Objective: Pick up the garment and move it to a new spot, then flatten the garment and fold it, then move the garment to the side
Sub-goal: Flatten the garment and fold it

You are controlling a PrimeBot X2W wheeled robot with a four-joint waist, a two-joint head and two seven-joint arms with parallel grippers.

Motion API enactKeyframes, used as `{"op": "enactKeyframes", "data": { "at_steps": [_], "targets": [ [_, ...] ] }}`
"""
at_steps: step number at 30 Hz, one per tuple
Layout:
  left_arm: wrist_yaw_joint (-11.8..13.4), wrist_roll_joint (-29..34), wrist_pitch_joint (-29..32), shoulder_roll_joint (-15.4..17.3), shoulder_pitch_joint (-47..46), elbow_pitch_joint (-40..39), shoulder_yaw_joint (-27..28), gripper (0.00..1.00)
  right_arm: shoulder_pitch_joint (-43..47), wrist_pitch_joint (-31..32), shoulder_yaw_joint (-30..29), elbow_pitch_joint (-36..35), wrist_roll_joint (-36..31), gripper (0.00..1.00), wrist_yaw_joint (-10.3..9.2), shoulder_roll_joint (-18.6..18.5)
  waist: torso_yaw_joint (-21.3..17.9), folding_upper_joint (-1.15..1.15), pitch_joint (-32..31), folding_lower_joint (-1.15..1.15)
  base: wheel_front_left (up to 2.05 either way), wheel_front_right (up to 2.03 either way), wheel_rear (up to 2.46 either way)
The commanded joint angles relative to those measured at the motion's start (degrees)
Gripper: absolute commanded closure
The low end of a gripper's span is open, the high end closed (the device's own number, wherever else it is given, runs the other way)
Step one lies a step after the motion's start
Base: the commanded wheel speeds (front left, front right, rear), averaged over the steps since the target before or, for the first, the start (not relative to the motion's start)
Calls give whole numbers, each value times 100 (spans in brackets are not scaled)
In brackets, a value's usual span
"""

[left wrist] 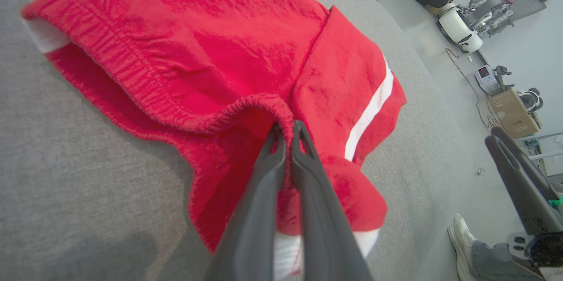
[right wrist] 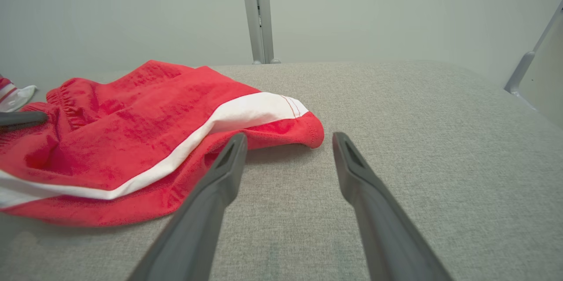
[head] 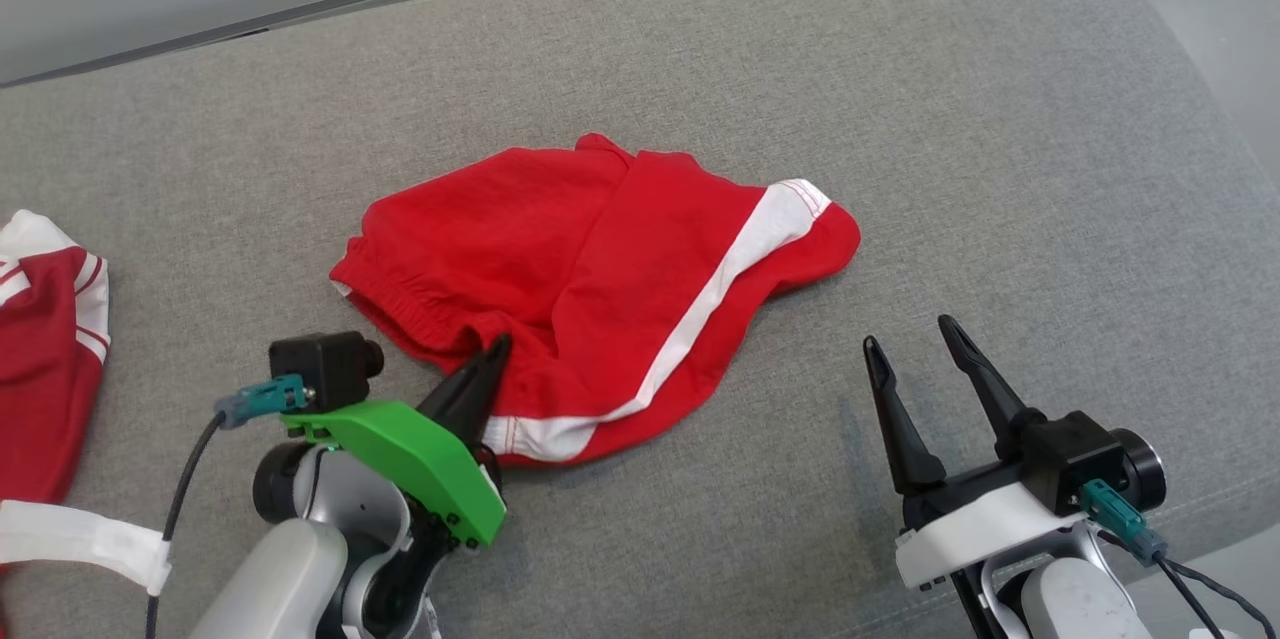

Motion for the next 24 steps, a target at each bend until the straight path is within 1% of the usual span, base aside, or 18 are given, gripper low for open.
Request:
{"op": "enactKeyframes", "data": {
  "at_steps": [1, 4, 8, 11, 13, 15, 16, 17, 18, 21, 24],
  "targets": [
    [47, 92, -85, 9, -131, 81, 61, 100, -53, -17, -5, -3, 32, 0, -2, -13, -4, 41, 5, 0, 0, 0, 0],
    [156, 351, -142, 122, -331, 435, 56, 100, -49, -17, -1, 4, 39, 0, -2, -13, -6, 41, 19, 0, 0, 0, 0],
    [218, 679, -122, 203, -527, 1160, -123, 100, -82, -17, 56, 18, 75, 0, -2, -13, -36, 41, 30, 0, 0, 0, 0],
    [155, 755, -152, 161, -589, 1595, -231, 100, -106, -17, 81, 14, 90, 0, -2, -14, -78, 41, 33, 0, 0, 0, 0],
    [109, 747, -216, 125, -571, 1726, -262, 100, -82, -17, 60, 7, 94, 0, -2, -13, -90, 41, 15, 0, 0, 0, 0],
    [102, 746, -297, 110, -570, 1735, -245, 64, -11, -17, 24, -4, 39, 0, -2, -13, -77, 41, -20, 0, 0, 0, 0],
    [102, 746, -297, 110, -570, 1735, -245, 64, -11, -17, 24, -4, 39, 0, -2, -13, -77, 41, -20, 0, 0, 0, 0],
    [103, 756, -356, 116, -555, 1705, -228, 23, 22, -17, 1, -10, 4, 0, -1, -13, -62, 41, -48, 0, 0, 0, 0],
    [115, 731, -396, 110, -514, 1653, -197, 0, 39, -17, -28, -32, -16, 0, -2, -13, -47, 41, -77, 0, 0, 0, 0],
    [174, 639, -460, 133, -312, 1416, -131, 0, 101, -17, -132, -123, -72, 0, -2, -56, 23, 41, -169, 0, 0, 0, 0],
    [278, 598, -581, 210, -72, 1046, -18, 0, 150, -17, -192, -257, -122, 0, -2, -193, 134, 41, -272, 0, 0, 0, 0]
  ]
}}
